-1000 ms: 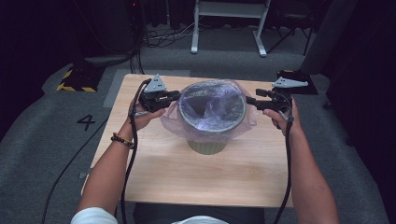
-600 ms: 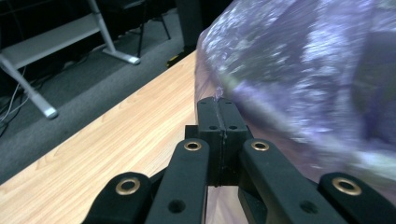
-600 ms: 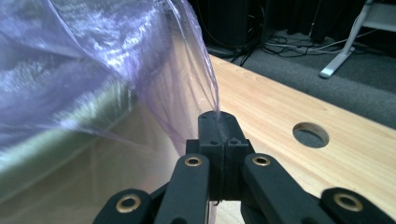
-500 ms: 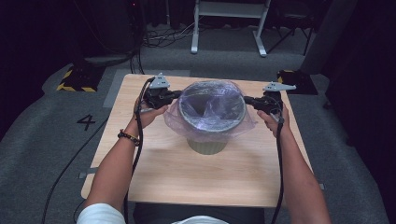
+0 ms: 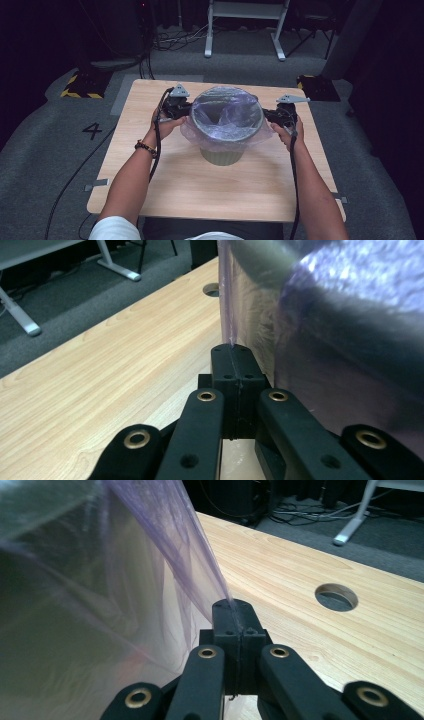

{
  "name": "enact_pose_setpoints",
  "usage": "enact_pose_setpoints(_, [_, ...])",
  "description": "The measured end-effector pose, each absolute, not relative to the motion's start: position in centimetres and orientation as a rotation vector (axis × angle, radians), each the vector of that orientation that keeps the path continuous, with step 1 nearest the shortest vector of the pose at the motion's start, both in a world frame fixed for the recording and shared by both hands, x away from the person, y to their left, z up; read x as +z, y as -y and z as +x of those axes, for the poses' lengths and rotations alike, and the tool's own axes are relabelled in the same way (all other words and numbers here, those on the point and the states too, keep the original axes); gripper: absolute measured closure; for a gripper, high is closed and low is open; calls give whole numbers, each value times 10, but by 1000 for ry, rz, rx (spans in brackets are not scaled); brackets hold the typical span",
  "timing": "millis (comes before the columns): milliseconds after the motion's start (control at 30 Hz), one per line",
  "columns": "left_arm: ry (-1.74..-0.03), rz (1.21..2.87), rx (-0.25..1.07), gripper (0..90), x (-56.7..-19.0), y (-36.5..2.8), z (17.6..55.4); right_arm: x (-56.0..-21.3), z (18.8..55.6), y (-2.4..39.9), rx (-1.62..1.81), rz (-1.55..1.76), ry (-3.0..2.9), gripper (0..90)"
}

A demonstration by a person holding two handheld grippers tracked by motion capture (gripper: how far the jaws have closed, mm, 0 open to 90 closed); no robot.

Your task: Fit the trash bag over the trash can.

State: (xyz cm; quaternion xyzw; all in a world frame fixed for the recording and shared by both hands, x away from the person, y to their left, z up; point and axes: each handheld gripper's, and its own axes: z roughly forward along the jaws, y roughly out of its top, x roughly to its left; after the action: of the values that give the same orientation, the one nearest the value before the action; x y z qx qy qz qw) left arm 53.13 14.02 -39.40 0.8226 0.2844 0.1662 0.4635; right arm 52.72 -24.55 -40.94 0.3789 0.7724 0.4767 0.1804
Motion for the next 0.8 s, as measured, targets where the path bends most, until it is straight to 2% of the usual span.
enact_pose_setpoints(200, [-729,2030,384,900,-403,-136,536,-418,530,242,1315,1102,-2211,900])
enact_pose_setpoints(333, [-745,2016,426,897,-405,-141,530,-423,526,247,1333,1120,-2208,900])
enact_pose_setpoints(433, [-782,1996,484,711,-403,-149,524,-423,522,253,1343,1122,-2188,897])
enact_pose_setpoints(567, [-816,1914,504,462,-394,-168,513,-413,511,263,1386,1080,-2151,768])
enact_pose_setpoints(667, [-769,1898,510,356,-384,-183,501,-402,498,270,1413,1005,-2136,664])
enact_pose_setpoints(733, [-728,1907,493,317,-379,-190,491,-394,488,274,1397,960,-2131,562])
enact_pose_setpoints(800, [-668,1917,473,297,-376,-194,479,-388,478,277,1385,911,-2132,509])
